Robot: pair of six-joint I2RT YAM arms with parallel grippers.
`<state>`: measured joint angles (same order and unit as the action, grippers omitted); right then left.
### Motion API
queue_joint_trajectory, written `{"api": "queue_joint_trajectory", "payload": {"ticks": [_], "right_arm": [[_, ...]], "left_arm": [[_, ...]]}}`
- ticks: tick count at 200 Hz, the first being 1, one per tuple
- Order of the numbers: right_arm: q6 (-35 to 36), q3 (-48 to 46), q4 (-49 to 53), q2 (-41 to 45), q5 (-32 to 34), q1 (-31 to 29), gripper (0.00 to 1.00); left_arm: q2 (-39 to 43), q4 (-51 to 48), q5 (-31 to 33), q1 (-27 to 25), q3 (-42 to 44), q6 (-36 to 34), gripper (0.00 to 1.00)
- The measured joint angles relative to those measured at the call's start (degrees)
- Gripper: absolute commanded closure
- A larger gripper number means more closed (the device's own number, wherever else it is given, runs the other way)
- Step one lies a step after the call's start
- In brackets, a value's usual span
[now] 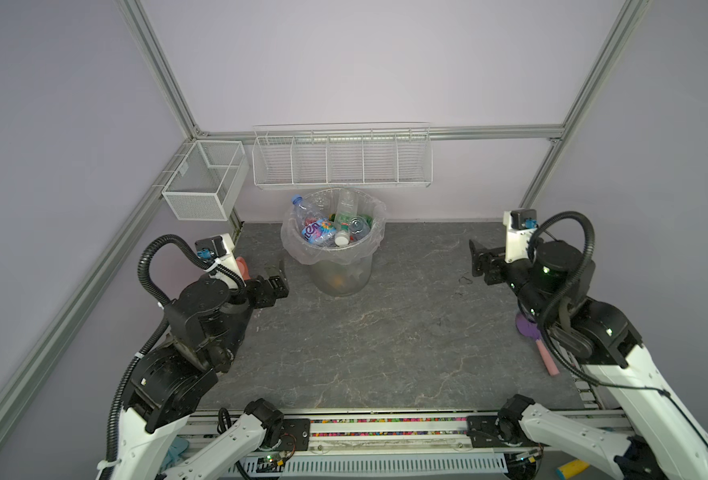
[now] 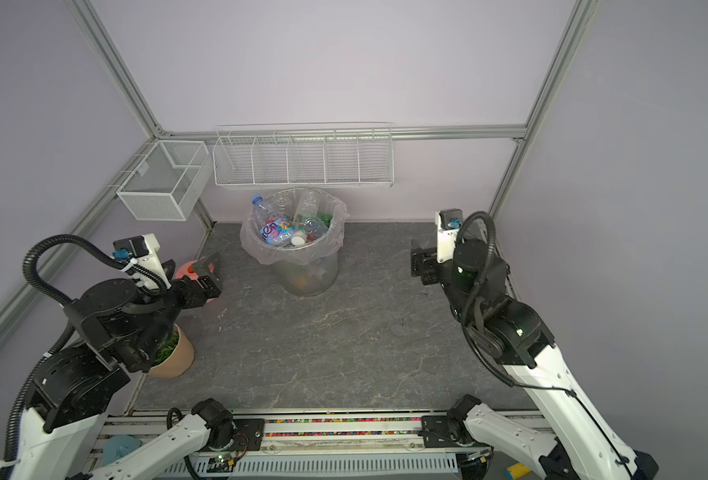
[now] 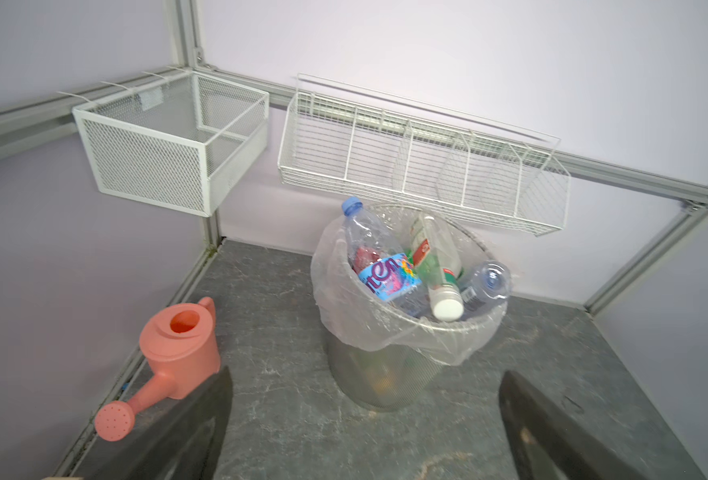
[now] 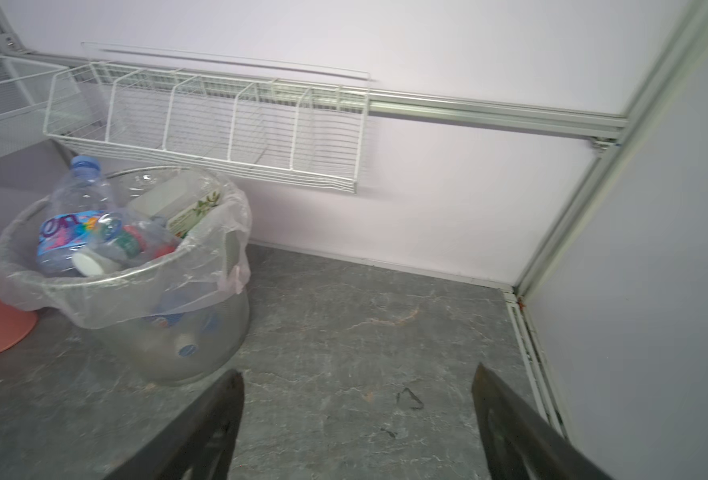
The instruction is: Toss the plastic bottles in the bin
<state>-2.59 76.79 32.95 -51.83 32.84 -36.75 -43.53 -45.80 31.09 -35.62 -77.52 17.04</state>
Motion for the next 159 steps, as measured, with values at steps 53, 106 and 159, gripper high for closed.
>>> {"api": "queue_joint_trajectory", "payload": {"ticks": [53,106,159], "right_arm": [[-1.3,-17.2,1.0,14.8,12.2,0.7,0.12],[-2.1,-32.1,1.4,19.2,17.6,1.2,0.12],[-2.7,-40.0,-2.0,19.6,18.6,1.9,0.12]], "left_arm": [[4.0,9.0,10.4,0.0,15.8,-2.5,0.0],[2.9,15.2,18.3,0.0,25.4,-2.9,0.0],[0.2,20.0,23.6,0.0,32.0,-4.3,0.0]]}}
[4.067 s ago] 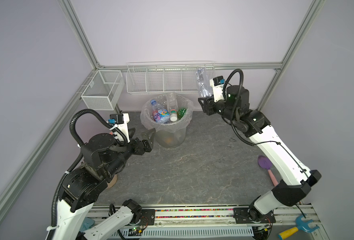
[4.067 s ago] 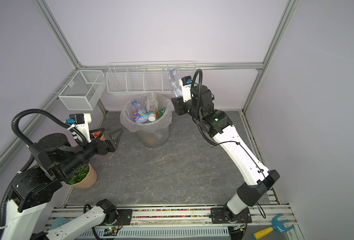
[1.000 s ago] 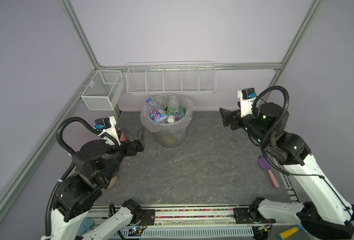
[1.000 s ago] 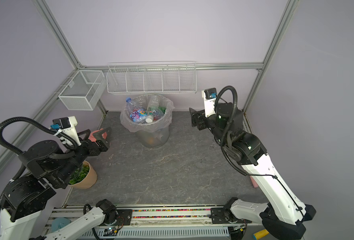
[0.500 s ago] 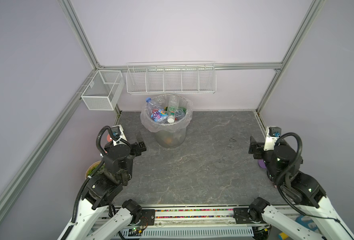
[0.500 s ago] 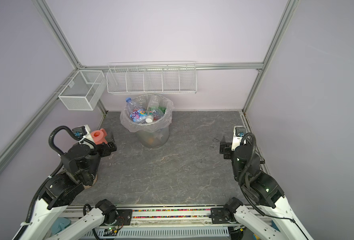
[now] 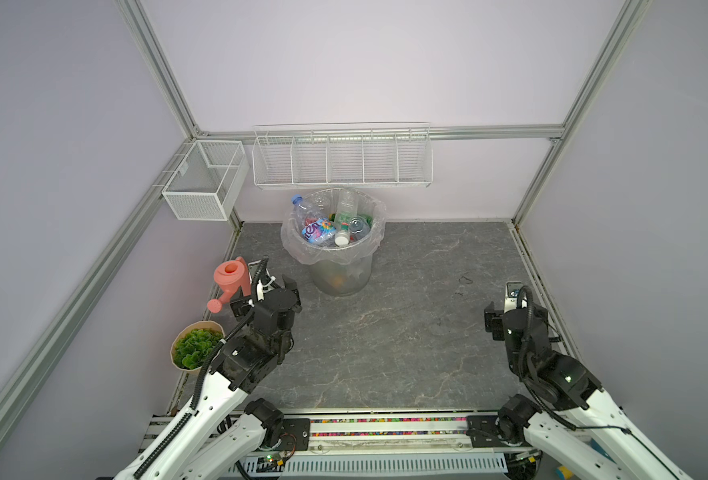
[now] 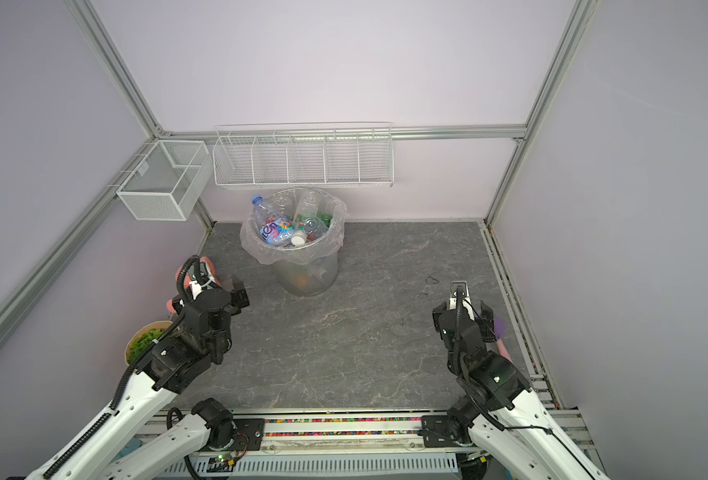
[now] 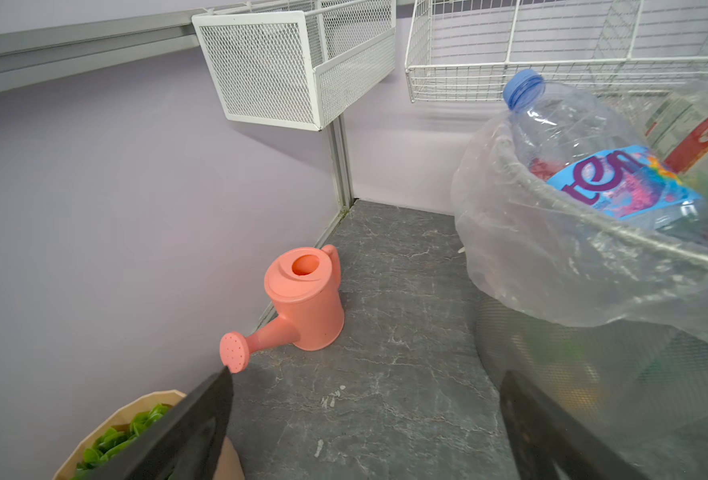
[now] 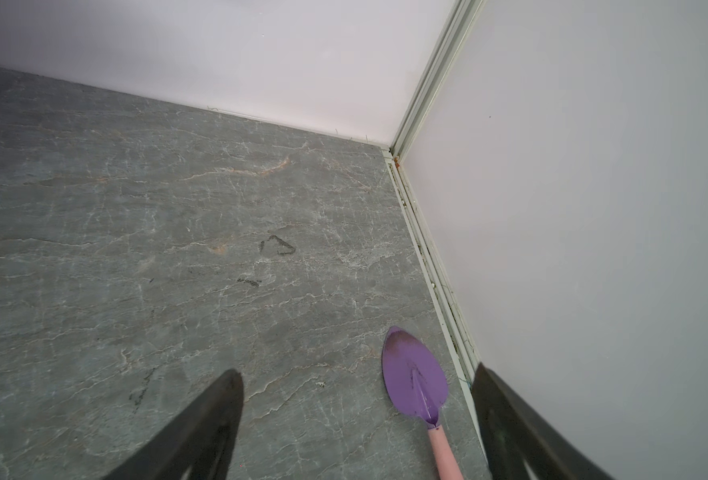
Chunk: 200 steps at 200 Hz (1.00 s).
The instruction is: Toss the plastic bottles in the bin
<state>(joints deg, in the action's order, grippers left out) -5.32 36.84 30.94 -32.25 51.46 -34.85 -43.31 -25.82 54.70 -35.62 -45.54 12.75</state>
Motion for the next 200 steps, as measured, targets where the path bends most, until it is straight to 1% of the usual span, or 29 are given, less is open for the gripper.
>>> {"api": "queue_joint_trajectory", "payload": {"ticks": [31,77,98,200], "right_arm": [[-0.8,-4.6,-2.7,-0.1,0.5,0.3,0.11],[-2.1,-9.5,-6.0,-1.8,1.7,1.1,0.12],[-2.7,-11.2,-7.1,-1.9,1.7,1.6,0.12],[-3.7,-12.5,-9.4,-2.7,1.7,2.1,0.12]], "left_arm": [[-1.6,2.7,2.8,1.0,2.9,-0.2,0.01],[-1.8,6.1,3.1,7.0,9.0,0.1,0.0],[-2.4,6.6,3.1,8.6,10.6,0.5,0.0],[-6.9,7.9,4.1,8.7,13.6,4.2,0.0]]}}
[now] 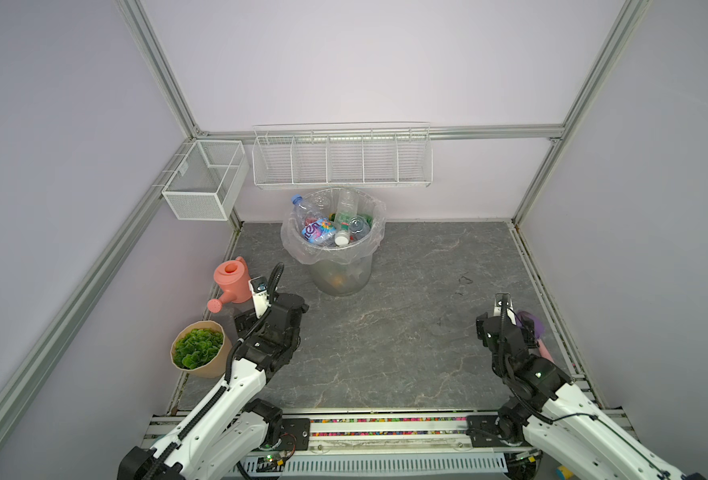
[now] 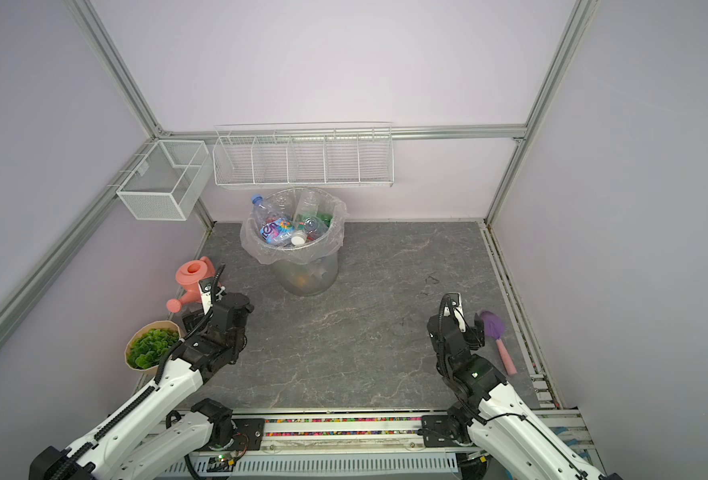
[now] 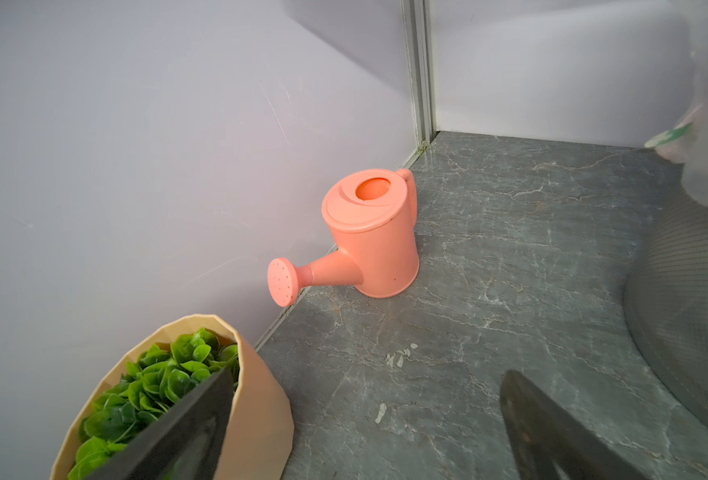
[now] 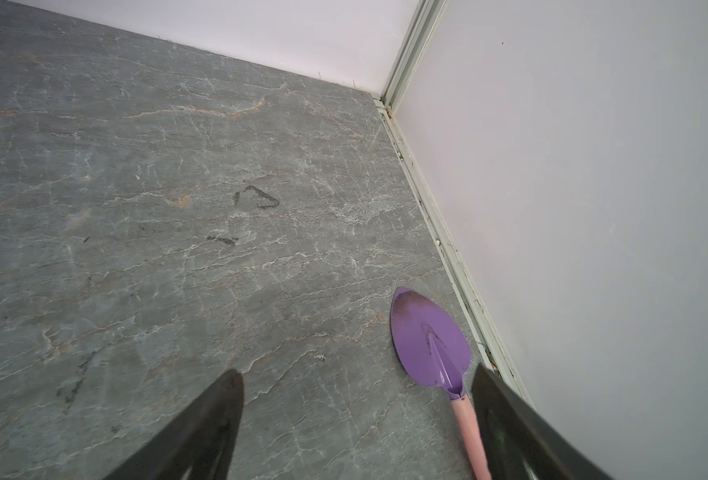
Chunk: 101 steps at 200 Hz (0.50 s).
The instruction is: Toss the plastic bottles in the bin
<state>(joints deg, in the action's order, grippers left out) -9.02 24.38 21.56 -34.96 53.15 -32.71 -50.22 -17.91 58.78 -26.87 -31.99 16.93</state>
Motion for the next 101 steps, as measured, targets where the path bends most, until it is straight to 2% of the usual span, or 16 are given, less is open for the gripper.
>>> {"api": "queue_joint_trajectory", "payload": {"ticks": [101], "right_arm": [[-0.5,-3.3,-2.2,0.5,0.5,0.0,0.12]], "left_arm": [[-1.1,-0.3,0.8,0.0,6.6,4.9,0.01]]}}
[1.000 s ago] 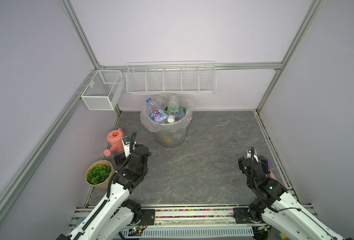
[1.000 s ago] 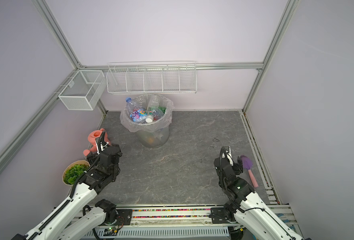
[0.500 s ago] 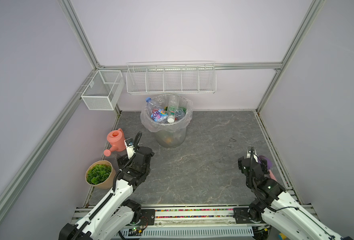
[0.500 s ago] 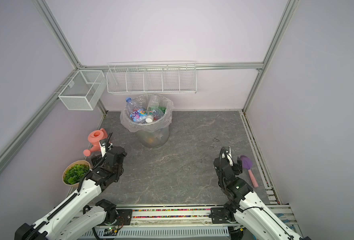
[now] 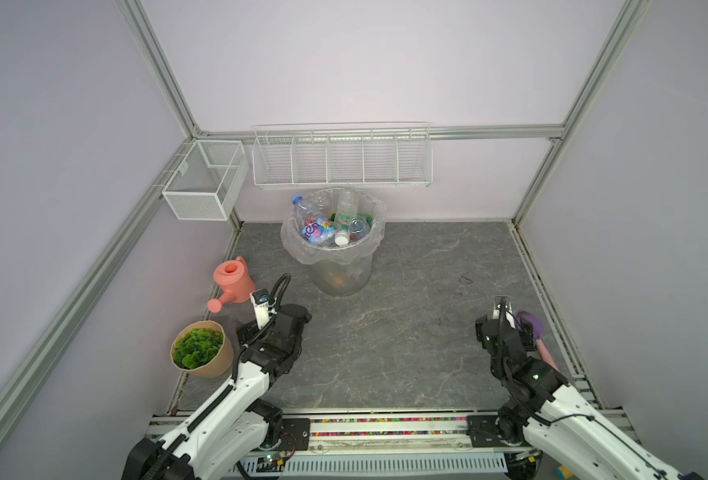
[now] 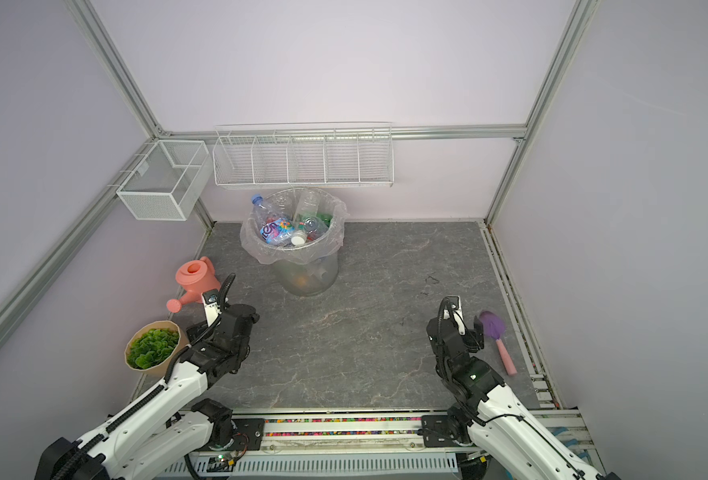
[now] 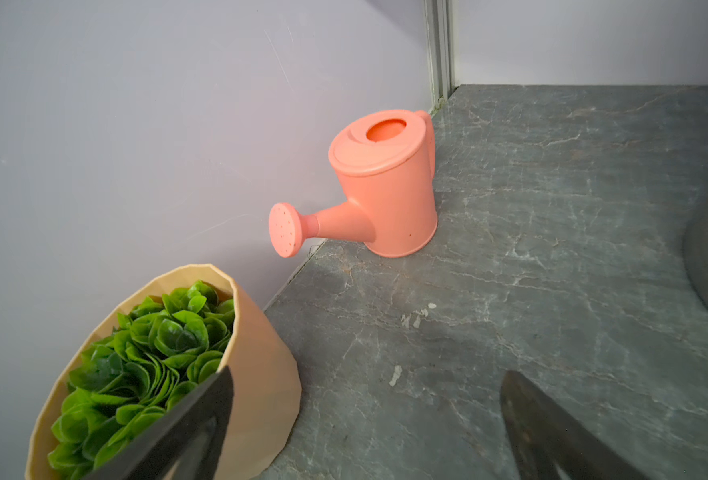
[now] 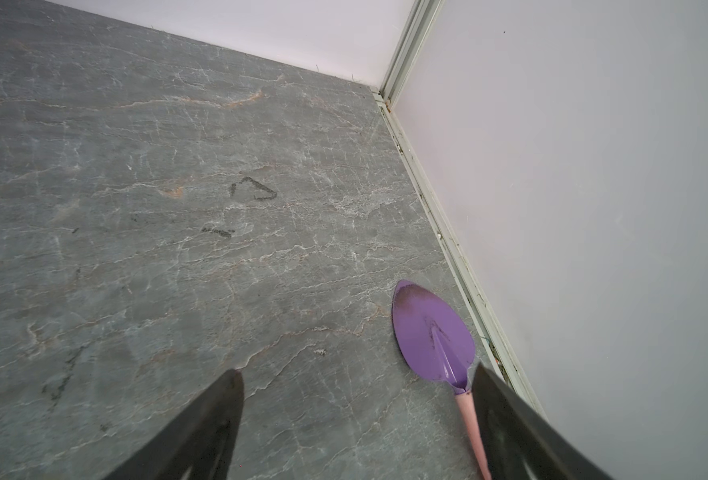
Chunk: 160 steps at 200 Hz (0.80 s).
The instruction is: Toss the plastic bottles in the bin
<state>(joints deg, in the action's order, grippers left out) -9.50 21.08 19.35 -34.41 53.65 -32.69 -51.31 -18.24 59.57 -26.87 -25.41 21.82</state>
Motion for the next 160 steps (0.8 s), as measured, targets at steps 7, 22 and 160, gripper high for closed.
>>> {"api": "queue_joint_trajectory", "payload": {"ticks": [7,22,160], "right_arm": [[-0.1,-0.6,-0.4,0.0,0.1,0.0,0.12],[-0.5,-2.3,-1.5,-0.4,0.1,0.0,0.12],[0.1,-4.8,-18.4,-11.5,-6.4,8.9,0.11]], "left_arm": [[-0.3,0.1,0.0,0.0,0.3,0.1,0.01],[-1.1,0.8,0.0,0.0,0.6,0.1,0.0],[-4.7,10.2,3.2,0.0,2.8,-2.8,0.01]]}}
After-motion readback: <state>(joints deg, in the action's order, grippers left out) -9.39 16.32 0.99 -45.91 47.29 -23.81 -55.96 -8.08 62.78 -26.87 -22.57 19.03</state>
